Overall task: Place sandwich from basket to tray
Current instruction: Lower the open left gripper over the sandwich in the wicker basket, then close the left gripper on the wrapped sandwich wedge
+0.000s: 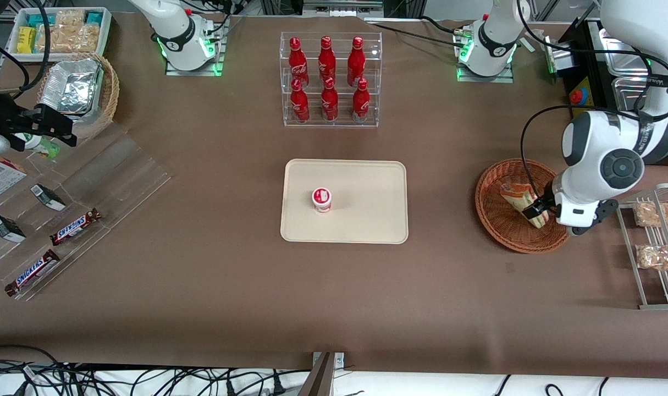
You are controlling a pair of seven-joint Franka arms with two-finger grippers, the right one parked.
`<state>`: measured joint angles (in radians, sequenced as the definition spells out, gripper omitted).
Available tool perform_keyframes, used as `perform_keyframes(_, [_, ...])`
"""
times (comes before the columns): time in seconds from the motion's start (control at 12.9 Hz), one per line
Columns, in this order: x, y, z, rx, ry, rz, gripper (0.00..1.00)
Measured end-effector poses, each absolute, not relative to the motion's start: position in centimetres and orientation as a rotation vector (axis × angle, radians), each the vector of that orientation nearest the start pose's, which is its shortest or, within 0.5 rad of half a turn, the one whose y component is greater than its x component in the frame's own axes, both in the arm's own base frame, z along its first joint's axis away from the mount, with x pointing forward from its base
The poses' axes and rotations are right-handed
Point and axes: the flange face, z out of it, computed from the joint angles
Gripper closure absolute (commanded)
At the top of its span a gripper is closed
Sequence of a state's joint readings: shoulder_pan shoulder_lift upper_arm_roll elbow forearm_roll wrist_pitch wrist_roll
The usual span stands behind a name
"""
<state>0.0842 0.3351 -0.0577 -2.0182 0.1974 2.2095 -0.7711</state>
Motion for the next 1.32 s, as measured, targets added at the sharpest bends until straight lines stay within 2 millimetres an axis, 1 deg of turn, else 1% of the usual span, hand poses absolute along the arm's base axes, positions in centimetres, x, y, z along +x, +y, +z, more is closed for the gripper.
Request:
perform_keyframes(0.23, [57.3,2.0,25.8,-2.792,-0.998,0.105,0.00])
perform_keyframes(0.62, [56.0,1.5,24.1,-2.772,-0.983,0.107,0.00])
perform_keyframes(1.08, [55.6,-0.5,23.8,-2.770,-0.999,0.108,0.00])
perform_keyframes(1.32, [55.5,-0.7,23.9,-2.771,-0.995,0.107,0.00])
